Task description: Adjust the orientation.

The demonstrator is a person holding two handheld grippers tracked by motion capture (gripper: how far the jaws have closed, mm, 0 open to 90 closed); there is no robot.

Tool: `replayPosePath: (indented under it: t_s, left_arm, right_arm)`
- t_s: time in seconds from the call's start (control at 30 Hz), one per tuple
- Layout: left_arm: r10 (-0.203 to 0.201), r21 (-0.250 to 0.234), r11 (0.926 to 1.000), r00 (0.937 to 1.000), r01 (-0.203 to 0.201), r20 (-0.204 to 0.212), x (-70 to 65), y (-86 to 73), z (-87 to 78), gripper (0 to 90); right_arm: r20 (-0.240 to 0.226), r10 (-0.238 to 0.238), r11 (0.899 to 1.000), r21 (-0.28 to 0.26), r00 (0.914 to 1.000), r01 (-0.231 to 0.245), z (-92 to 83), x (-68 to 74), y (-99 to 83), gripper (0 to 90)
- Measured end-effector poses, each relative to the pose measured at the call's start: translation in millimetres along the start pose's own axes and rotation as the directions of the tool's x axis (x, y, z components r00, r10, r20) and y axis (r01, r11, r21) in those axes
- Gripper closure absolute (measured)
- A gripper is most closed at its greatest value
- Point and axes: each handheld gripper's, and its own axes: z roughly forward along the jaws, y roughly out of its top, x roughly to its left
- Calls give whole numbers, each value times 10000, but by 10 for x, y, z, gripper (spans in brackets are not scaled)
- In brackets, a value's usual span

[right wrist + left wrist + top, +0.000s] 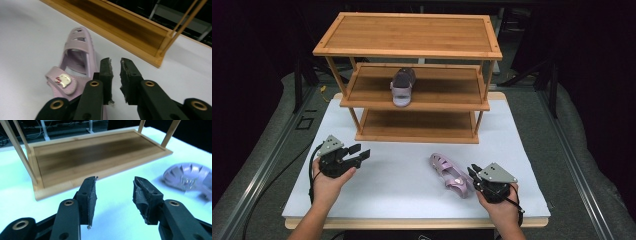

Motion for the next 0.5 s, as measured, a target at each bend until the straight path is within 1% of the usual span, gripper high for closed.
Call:
replayPosePath:
  t_s: [0.07, 0.1, 0.13, 0.17, 0.2, 0.23, 0.27, 0.3, 0.33, 0.4, 0.47, 0.5]
  left_arm:
    - [-40, -36, 10000, 10000, 40, -67, 12, -82, 17, 499]
    - [-178, -76, 9998, 9998, 177, -106, 20, -115, 26, 492]
    - [-255, -50, 9997, 9996, 255, -148, 35, -140, 41, 492]
    - [-372, 51, 9993, 9991, 373, -190, 45, -157, 58, 488]
    - [-454, 110, 9989, 9988, 456, -187, 57, -171, 79, 482]
    - [-475, 260, 9985, 9985, 483, -275, 62, -183, 94, 477]
    - [-392, 374, 9985, 9984, 407, -401, 68, -194, 108, 477]
    - [-465, 410, 9980, 9979, 484, -459, 64, -205, 121, 477]
    - [-480, 437, 9978, 9980, 498, -416, 66, -216, 128, 477]
    - [-545, 480, 9973, 9980, 560, -312, 59, -224, 138, 477]
    - [-420, 514, 9977, 9988, 432, -251, 46, -223, 144, 476]
    - [-404, 522, 9978, 9989, 417, -255, 38, -221, 144, 476]
  right_arm:
    - [146, -123, 9999, 122, 9998, 121, 16, 32, 3, 732]
    - [108, -161, 9998, 71, 9998, 160, 31, 45, 0, 737]
    - [14, -131, 9998, 130, 9999, 131, 37, 57, 1, 756]
    - [-179, -108, 9998, 168, 9998, 111, 40, 69, 1, 766]
    - [-290, -168, 9998, 110, 9994, 171, 52, 84, 1, 780]
    - [-272, -329, 9992, 238, 9991, 335, 50, 98, 6, 797]
    - [-292, -415, 9990, 161, 9987, 420, 60, 113, 5, 815]
    - [-367, -439, 9989, 171, 9984, 446, 66, 124, 6, 831]
    - [-463, -467, 9984, 303, 9978, 481, 64, 130, 9, 848]
    - [-688, -473, 9979, 402, 9965, 501, 75, 146, 5, 861]
    - [-736, -566, 9969, 513, 9957, 604, 93, 158, -4, 861]
    - [-829, -616, 9955, 663, 9947, 671, 101, 157, -7, 860]
